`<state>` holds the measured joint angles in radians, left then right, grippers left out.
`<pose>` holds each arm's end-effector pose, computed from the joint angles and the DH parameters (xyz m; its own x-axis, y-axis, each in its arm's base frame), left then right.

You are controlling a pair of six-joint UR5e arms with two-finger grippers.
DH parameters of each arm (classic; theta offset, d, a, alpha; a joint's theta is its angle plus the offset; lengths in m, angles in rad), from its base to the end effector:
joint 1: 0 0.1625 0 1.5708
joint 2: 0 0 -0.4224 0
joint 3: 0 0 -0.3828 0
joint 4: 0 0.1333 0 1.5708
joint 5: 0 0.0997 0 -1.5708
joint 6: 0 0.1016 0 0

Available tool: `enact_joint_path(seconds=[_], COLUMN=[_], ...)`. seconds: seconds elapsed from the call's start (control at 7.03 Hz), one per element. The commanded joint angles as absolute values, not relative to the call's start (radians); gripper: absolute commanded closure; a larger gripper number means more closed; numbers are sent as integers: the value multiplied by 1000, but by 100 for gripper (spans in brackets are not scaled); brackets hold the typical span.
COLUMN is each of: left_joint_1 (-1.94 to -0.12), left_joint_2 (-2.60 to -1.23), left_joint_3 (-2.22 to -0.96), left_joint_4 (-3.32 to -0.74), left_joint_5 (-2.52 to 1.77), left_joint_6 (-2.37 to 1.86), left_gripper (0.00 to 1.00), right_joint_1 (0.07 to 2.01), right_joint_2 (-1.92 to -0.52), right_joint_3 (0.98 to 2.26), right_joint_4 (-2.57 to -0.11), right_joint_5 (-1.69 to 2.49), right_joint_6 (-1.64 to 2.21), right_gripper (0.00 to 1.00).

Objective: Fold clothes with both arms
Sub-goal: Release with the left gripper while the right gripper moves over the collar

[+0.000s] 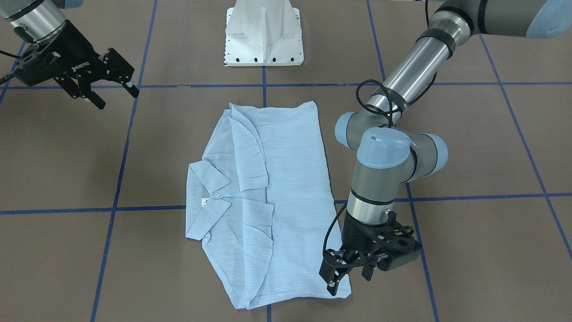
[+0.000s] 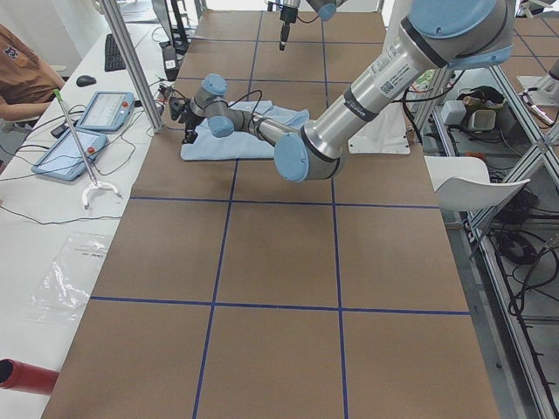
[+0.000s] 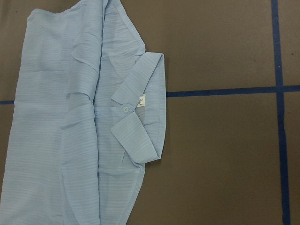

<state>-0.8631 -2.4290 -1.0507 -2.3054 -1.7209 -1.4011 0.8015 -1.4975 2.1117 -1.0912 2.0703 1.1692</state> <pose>0.4411 -0.6973 0.2721 0.4186 -0.2324 -0.8779 0.6039 0.7932 0.0780 -0.2653 -0.3956 0.3155 0.4248 -0.0546 0.9037 -0.1832 0.9724 0.1448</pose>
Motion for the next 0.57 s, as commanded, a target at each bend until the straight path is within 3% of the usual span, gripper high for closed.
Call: enact_joint_path(seconds=[0.0, 0.43], left_joint_1=[-874, -865], left_joint_2=[-2204, -2051], left_joint_3=[-1352, -1664], left_joint_4=[-2215, -2028], left_joint_5=[-1844, -1902], left_joint_6=[-1298, -1292], left_gripper=[0, 0], right_joint_1=[715, 488], right_joint_2=[-1378, -1067], right_joint_3=[2099, 2015], right_joint_4=[-1266, -1613], right_joint_5=[1981, 1693], right_joint_6=[1160, 1152], right_gripper=[0, 0])
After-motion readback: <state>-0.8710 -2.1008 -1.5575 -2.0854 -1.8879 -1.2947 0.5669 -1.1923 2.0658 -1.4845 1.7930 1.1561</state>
